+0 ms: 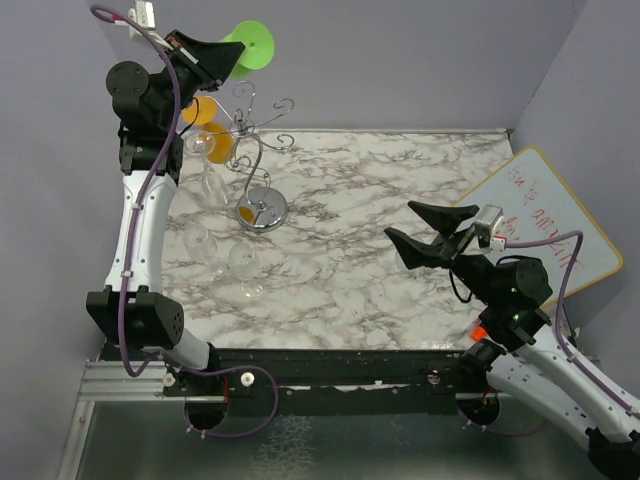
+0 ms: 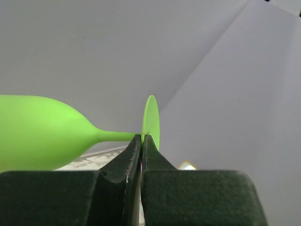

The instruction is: Place the wine glass upside down on the wine glass rack

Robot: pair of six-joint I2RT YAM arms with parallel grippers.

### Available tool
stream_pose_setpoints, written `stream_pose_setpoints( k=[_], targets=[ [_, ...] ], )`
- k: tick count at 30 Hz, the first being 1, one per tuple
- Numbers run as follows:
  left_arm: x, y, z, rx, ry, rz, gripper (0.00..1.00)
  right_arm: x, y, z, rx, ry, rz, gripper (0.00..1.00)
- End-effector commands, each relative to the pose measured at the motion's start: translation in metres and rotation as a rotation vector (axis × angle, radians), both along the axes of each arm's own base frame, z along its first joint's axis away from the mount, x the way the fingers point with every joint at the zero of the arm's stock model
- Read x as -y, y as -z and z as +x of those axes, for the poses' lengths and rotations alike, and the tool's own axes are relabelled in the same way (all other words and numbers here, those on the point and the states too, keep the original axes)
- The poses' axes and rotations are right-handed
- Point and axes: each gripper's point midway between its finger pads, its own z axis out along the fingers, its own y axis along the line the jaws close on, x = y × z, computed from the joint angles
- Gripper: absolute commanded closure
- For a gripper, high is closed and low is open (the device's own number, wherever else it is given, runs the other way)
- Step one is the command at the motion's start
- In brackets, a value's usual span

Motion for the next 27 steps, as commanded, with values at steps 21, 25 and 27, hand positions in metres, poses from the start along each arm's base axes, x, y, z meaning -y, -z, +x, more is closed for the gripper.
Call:
stream_pose_setpoints(
  k=[21, 25, 27],
  targets=[
    [-0.067, 0.087, 0.082, -0.162, -0.103, -0.074, 1.0, -0.003, 0.003, 0.003, -0.035, -0.011, 0.015, 0.28],
    [-0.069, 0.098, 0.085, -0.211, -0.101, -0.117, 1.0, -0.003, 0.006, 0.003, -0.04, -0.009, 0.013, 0.28],
    [-0.069, 0.102, 0.087, -0.235, -0.096, -0.14, 1.0, -0.003, 0.005, 0.003, -0.04, -0.008, 0.014, 0.28]
  ],
)
